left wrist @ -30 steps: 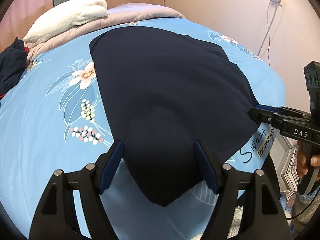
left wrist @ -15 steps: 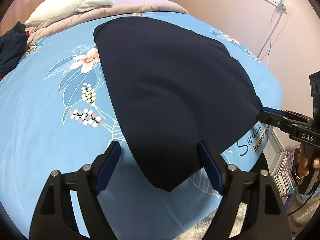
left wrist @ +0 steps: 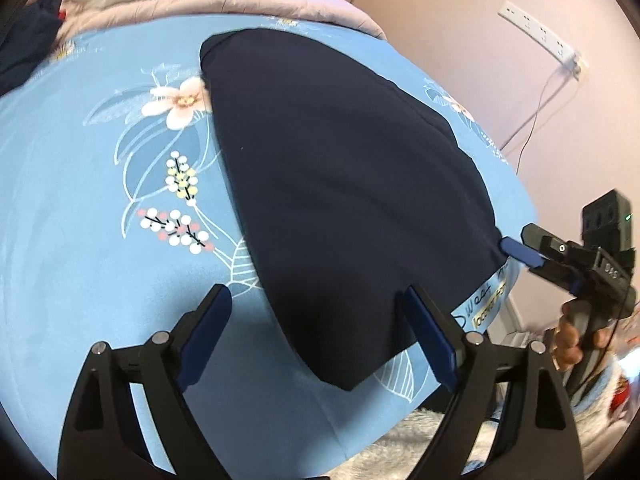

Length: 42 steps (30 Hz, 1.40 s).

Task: Fold large clothes

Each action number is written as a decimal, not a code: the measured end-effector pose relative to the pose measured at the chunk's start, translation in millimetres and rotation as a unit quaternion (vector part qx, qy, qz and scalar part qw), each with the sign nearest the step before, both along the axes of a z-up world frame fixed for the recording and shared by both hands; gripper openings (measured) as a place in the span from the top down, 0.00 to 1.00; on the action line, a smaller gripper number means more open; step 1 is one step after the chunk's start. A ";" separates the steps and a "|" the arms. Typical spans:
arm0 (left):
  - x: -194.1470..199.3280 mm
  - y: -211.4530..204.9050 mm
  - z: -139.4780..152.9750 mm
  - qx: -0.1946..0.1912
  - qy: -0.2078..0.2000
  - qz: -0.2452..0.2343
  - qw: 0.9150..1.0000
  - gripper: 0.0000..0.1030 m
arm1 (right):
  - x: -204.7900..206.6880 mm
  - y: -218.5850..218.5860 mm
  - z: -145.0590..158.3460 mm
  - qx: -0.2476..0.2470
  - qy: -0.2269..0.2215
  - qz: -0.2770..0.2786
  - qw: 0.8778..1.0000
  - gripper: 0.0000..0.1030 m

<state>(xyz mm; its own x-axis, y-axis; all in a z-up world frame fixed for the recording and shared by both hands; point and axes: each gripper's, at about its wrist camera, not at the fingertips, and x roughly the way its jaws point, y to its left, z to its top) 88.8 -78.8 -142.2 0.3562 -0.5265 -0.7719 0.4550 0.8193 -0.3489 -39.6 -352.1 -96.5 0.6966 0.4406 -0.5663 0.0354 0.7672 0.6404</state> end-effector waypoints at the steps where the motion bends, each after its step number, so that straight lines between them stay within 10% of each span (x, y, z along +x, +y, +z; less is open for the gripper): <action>1: 2.5 0.3 -1.1 -0.005 0.008 0.002 1.000 0.06 | 2.5 -1.1 -1.9 0.011 0.001 -0.001 1.000 0.27; 42: 99.4 -12.3 -22.4 -0.084 0.076 0.013 0.993 0.00 | 97.6 -18.7 -23.0 0.044 0.073 0.038 0.996 0.13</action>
